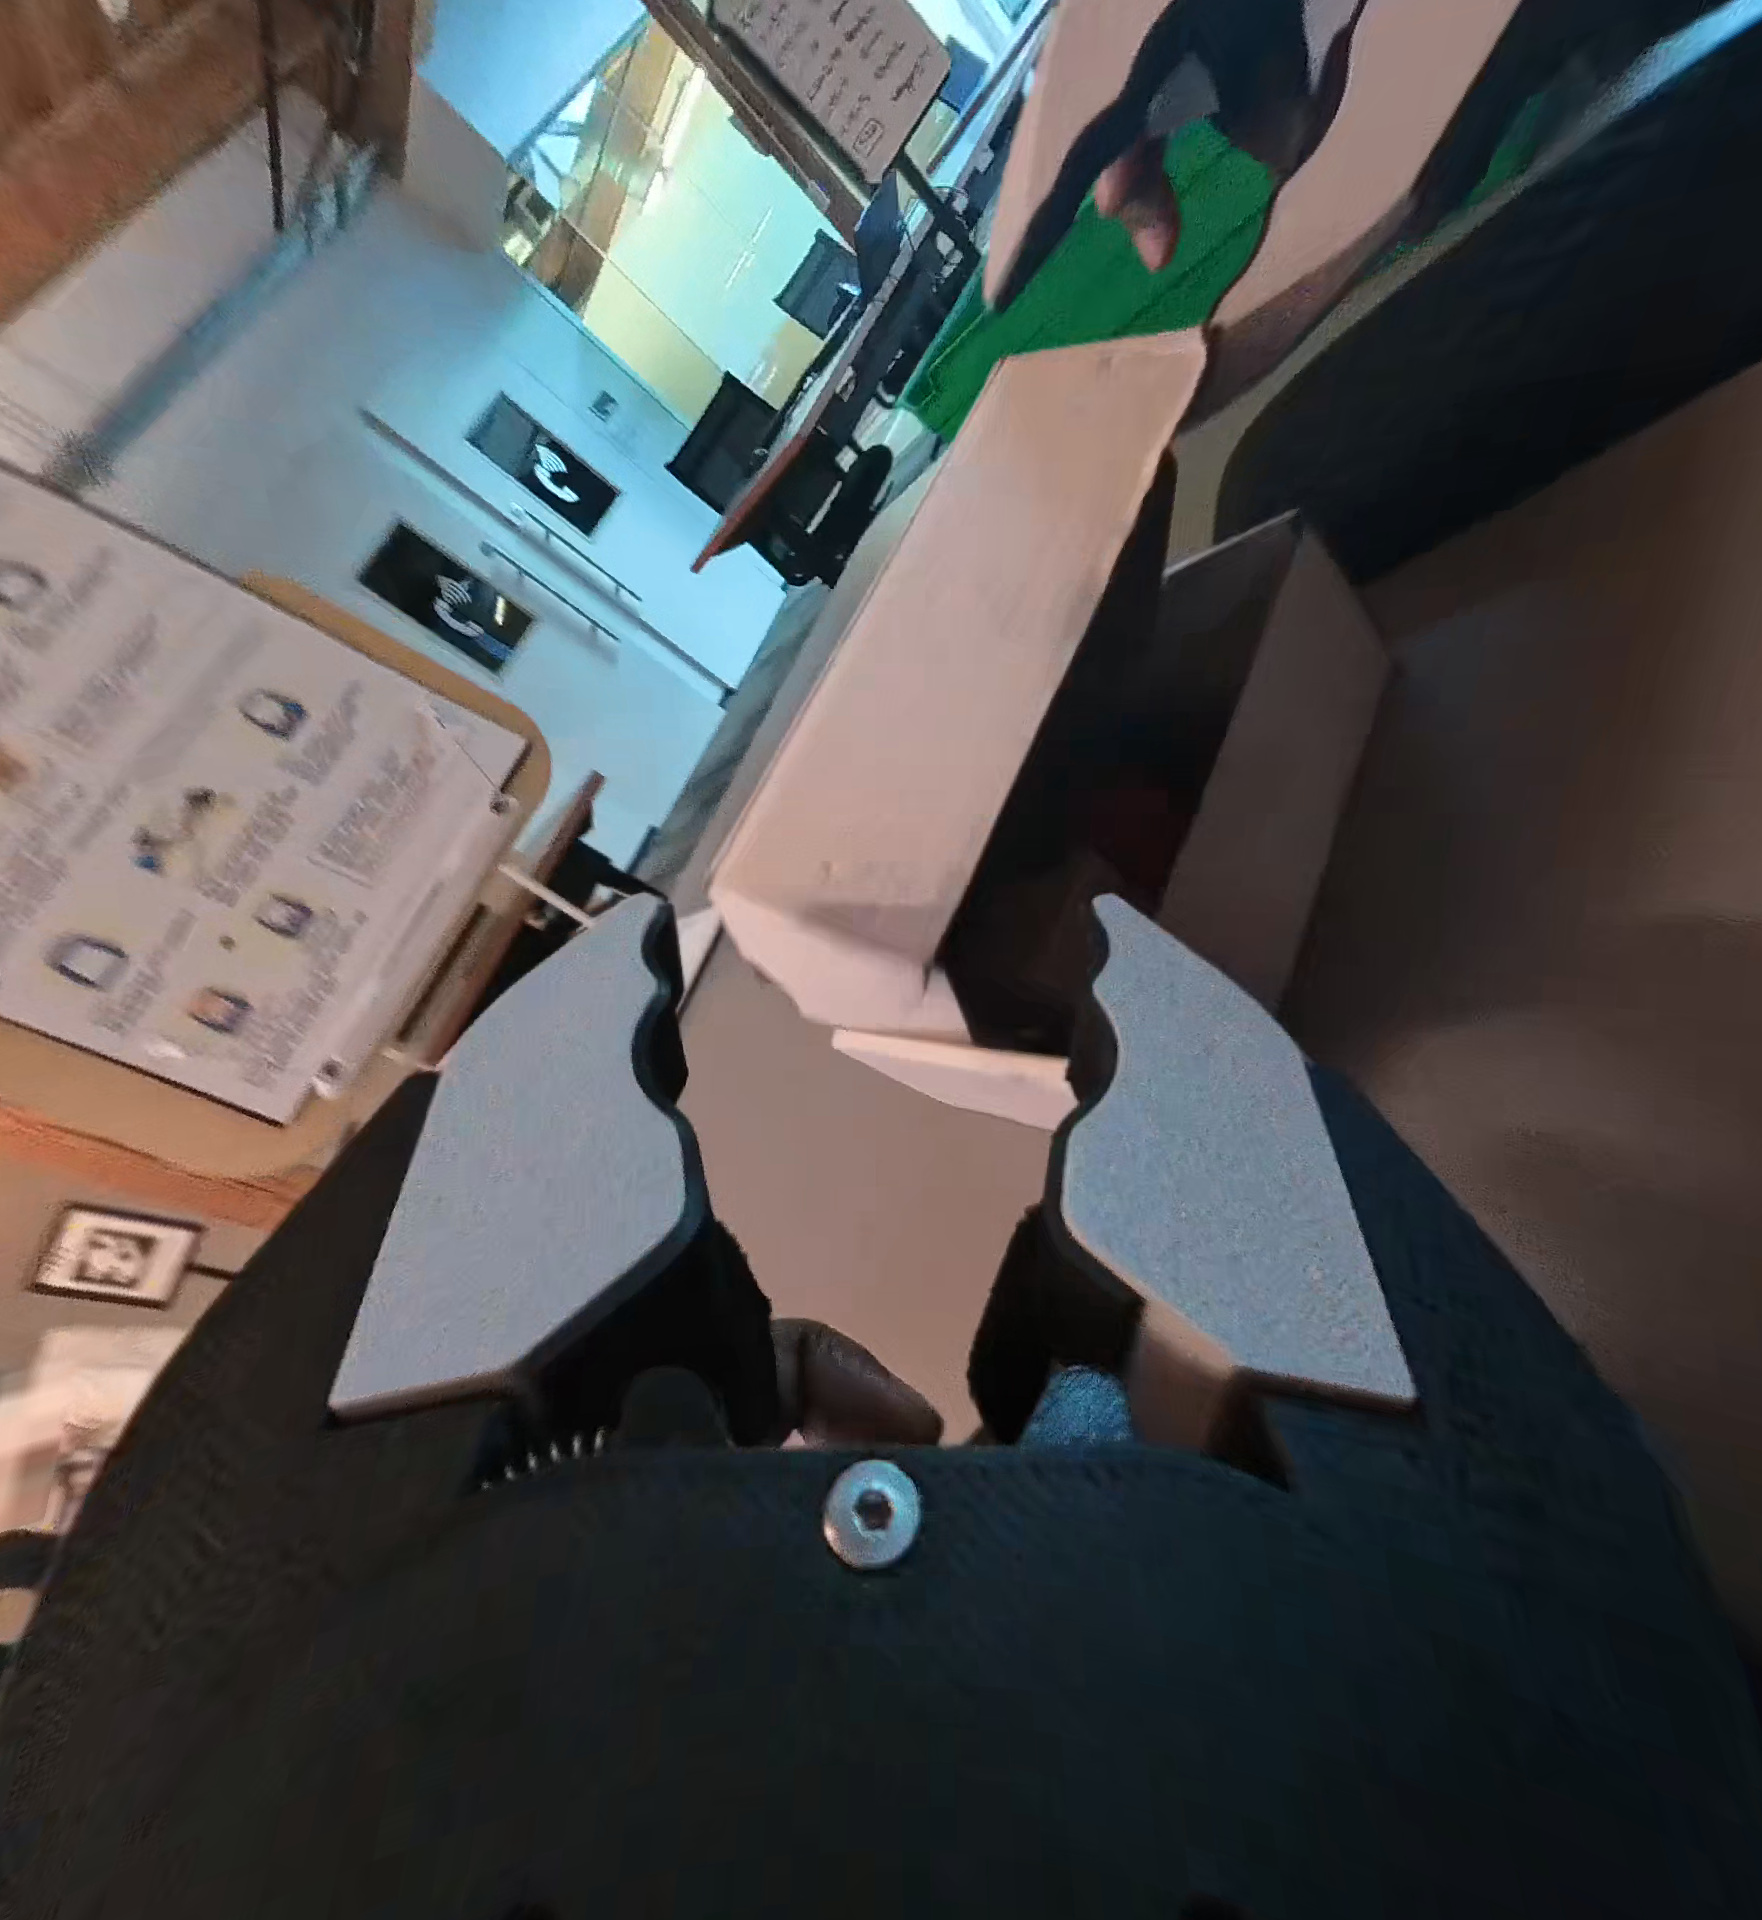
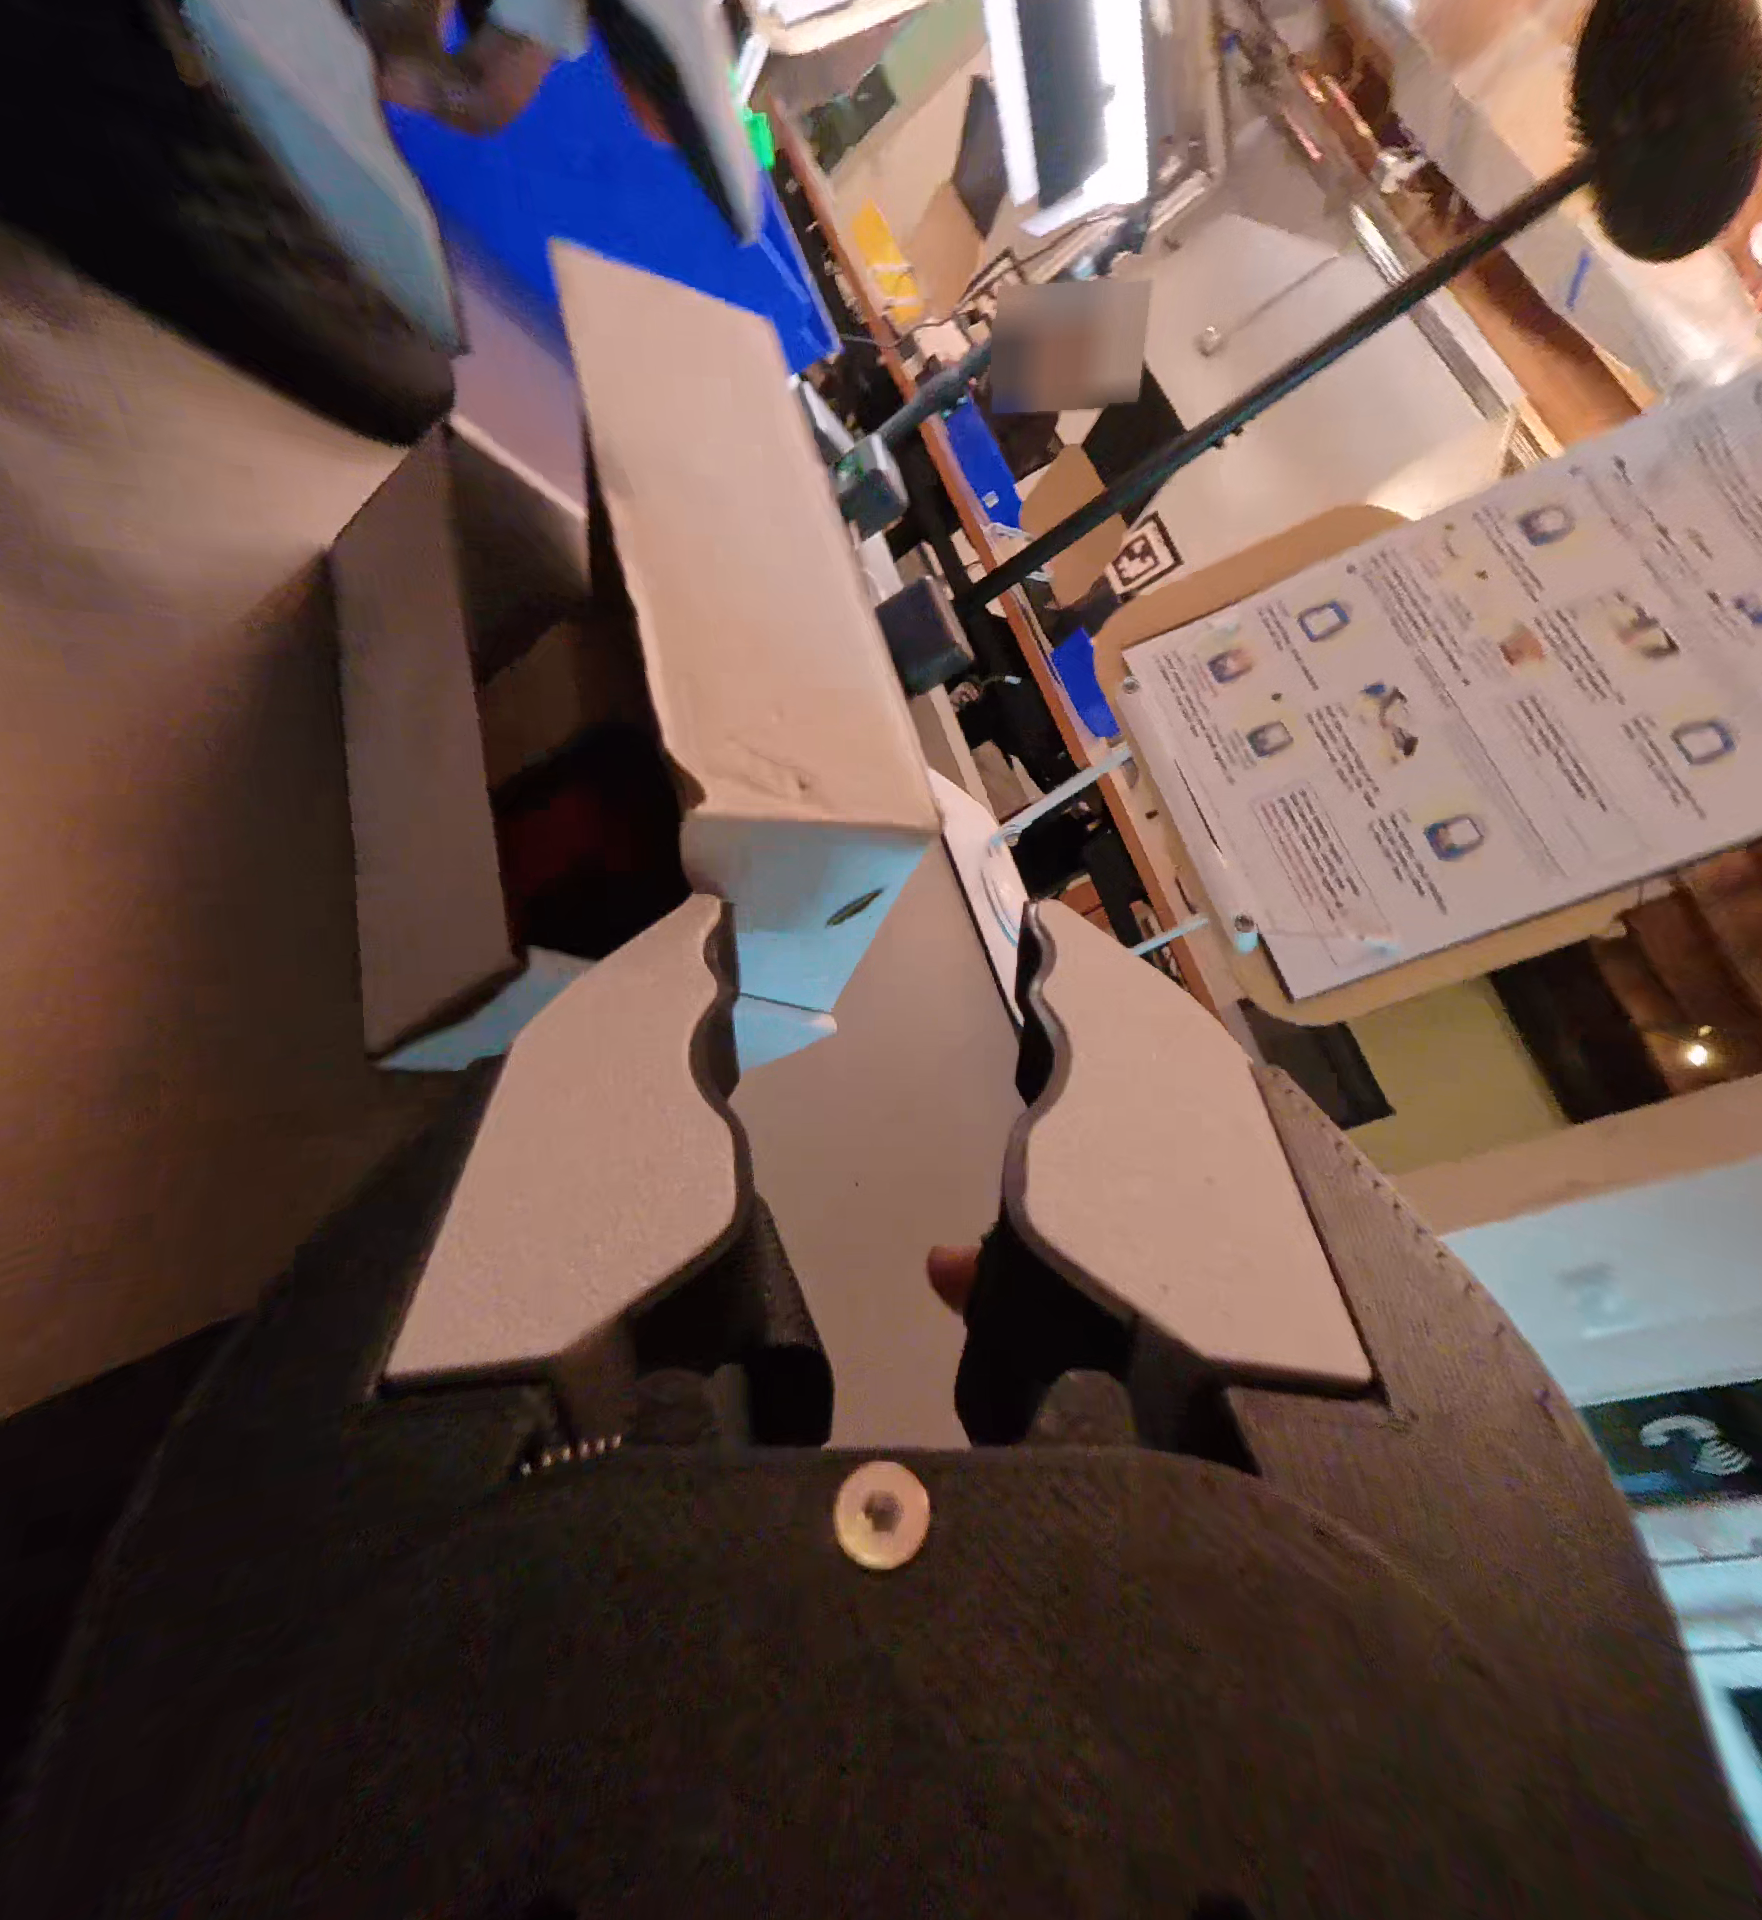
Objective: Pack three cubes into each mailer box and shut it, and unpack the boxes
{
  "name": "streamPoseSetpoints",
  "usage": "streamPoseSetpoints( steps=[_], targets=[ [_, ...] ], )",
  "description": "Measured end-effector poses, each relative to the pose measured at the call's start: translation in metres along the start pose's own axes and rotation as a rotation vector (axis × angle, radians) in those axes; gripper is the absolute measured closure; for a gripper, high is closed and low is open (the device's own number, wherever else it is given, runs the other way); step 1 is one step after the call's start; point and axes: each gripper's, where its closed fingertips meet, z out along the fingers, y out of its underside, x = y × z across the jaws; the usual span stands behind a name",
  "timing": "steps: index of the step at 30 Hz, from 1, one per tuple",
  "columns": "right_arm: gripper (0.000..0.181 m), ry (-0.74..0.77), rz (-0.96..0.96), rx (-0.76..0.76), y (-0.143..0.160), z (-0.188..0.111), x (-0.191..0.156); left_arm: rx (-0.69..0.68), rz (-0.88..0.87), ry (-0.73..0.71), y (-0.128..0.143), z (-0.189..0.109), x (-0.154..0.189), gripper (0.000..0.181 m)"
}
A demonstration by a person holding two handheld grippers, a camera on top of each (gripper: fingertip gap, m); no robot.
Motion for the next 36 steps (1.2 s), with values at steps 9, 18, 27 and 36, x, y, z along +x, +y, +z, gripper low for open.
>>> streamPoseSetpoints(
  steps=[9,18,27,36],
  targets=[
    [0.181,-0.183,-0.02,0.003,-0.007,0.006,-0.024,0.005,-0.093,0.112,-0.011,0.006,0.009,0.165],
    [0.181,-0.57,0.284,-0.033,-0.017,-0.01,-0.064,-0.092,-0.375,0.443,-0.009,-0.014,0.039,0.167],
    [0.181,-0.658,0.39,-0.126,0.004,-0.007,-0.086,-0.187,-0.445,0.515,0.009,-0.008,0.061,0.167],
    [0.181,-0.65,0.378,-0.159,0.013,-0.004,-0.091,-0.205,-0.446,0.519,0.016,-0.007,0.069,0.166]
  ],
)
